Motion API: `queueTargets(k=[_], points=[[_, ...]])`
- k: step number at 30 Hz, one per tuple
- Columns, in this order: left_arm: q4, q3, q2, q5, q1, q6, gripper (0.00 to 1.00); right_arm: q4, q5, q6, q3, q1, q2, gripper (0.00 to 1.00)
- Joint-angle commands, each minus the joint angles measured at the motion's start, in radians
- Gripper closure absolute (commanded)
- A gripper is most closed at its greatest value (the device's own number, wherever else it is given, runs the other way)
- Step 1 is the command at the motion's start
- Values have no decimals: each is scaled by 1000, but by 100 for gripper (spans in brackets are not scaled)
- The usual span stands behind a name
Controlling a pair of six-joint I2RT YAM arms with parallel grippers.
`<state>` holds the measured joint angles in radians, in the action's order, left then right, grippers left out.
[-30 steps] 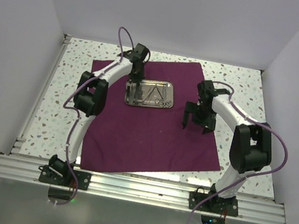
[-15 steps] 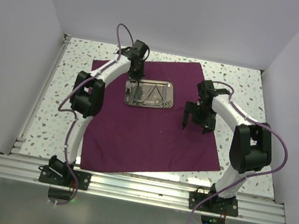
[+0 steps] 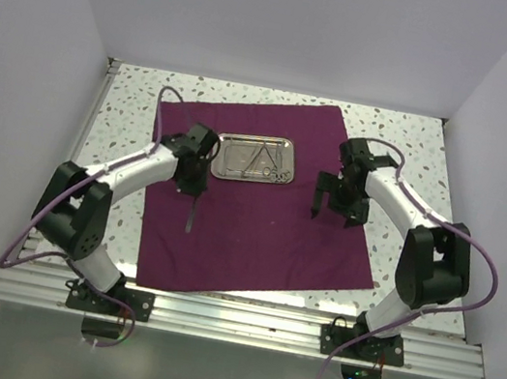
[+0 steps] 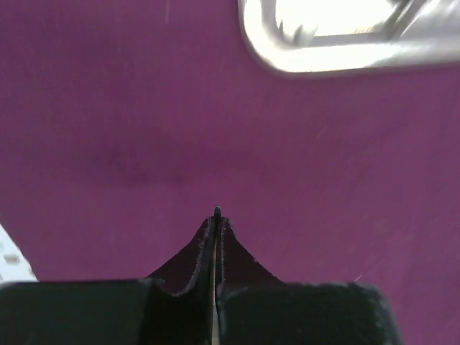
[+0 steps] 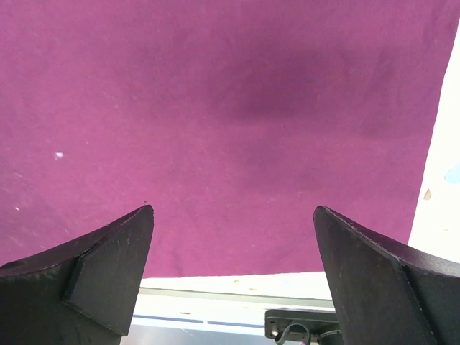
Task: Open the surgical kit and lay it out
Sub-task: Place the medical item in the surgical kit, then pick up the medical item from the container.
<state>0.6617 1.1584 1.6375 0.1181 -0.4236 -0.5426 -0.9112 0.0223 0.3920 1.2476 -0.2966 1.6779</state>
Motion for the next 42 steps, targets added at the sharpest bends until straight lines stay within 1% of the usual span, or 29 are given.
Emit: queueTargets(k=[1, 2, 5, 10, 11, 12, 15, 18, 19, 20, 22, 23, 24, 25, 26, 27, 28, 29, 30, 31, 32, 33, 34, 36, 37, 40, 42], points=[[-46, -155, -109, 32, -26, -75, 100, 23, 34, 1, -27, -4, -43, 3], [-57, -223, -129, 25, -27, -88, 100, 24, 37, 2, -33, -4, -50, 3], [-70, -326, -201, 9, -37, -128, 100, 29, 41, 1, -53, -4, -66, 3], [-44, -376, -271, 14, -38, -148, 100, 35, 39, -4, -91, -3, -84, 3], [-39, -378, -277, 11, -38, -146, 98, 38, 39, -4, -97, -4, -86, 3], [-33, -373, -280, 11, -38, -145, 81, 37, 39, -4, -99, -4, -87, 3], [-2, -329, -297, 23, -38, -138, 55, 35, 33, -4, -97, -4, -89, 3], [16, -237, -277, 43, -38, -126, 45, 29, 25, -5, -88, -4, -90, 3], [12, -174, -263, 51, -37, -116, 43, 26, 19, -4, -86, -4, -90, 3], [10, -140, -243, 67, -35, -94, 43, 25, 16, -2, -83, -4, -89, 3], [3, -63, -154, 78, -26, -65, 43, 20, 8, -2, -83, -4, -90, 3], [-7, 20, -116, 80, -12, -48, 45, 18, 7, -4, -82, -3, -92, 3], [-7, 70, -29, 78, -6, -19, 48, 18, 5, -2, -82, -4, -92, 3], [-4, 178, 19, 78, 0, -4, 50, 17, 4, -2, -82, -4, -92, 3], [-5, 232, 66, 80, 6, 28, 52, 11, 2, -2, -80, -3, -90, 3], [-1, 291, 162, 78, 9, 42, 53, 14, -2, -2, -79, -4, -90, 3], [9, 405, 210, 74, 12, 55, 53, 11, -5, -5, -77, -4, -90, 3], [12, 461, 257, 69, 19, 76, 54, 2, -13, -11, -70, -4, -90, 3], [15, 512, 344, 65, 22, 84, 55, -2, -21, -15, -65, -4, -89, 3], [21, 612, 388, 57, 26, 92, 56, -5, -21, -18, -62, -4, -87, 3], [22, 660, 428, 48, 32, 104, 58, -8, -42, -22, -54, -4, -86, 3], [30, 708, 509, 45, 37, 110, 58, -12, -45, -24, -51, -4, -83, 3], [45, 801, 548, 41, 40, 113, 59, -14, -51, -25, -47, -4, -83, 3], [65, 891, 652, 29, 48, 122, 61, -23, -74, -31, -30, -4, -72, 3], [82, 970, 683, 26, 51, 125, 62, -25, -82, -33, -25, -4, -70, 3], [95, 1047, 762, 37, 52, 133, 62, -31, -105, -41, -4, -3, -52, 3], [84, 1046, 782, 48, 57, 132, 62, -35, -119, -44, 18, -1, -28, 3]])
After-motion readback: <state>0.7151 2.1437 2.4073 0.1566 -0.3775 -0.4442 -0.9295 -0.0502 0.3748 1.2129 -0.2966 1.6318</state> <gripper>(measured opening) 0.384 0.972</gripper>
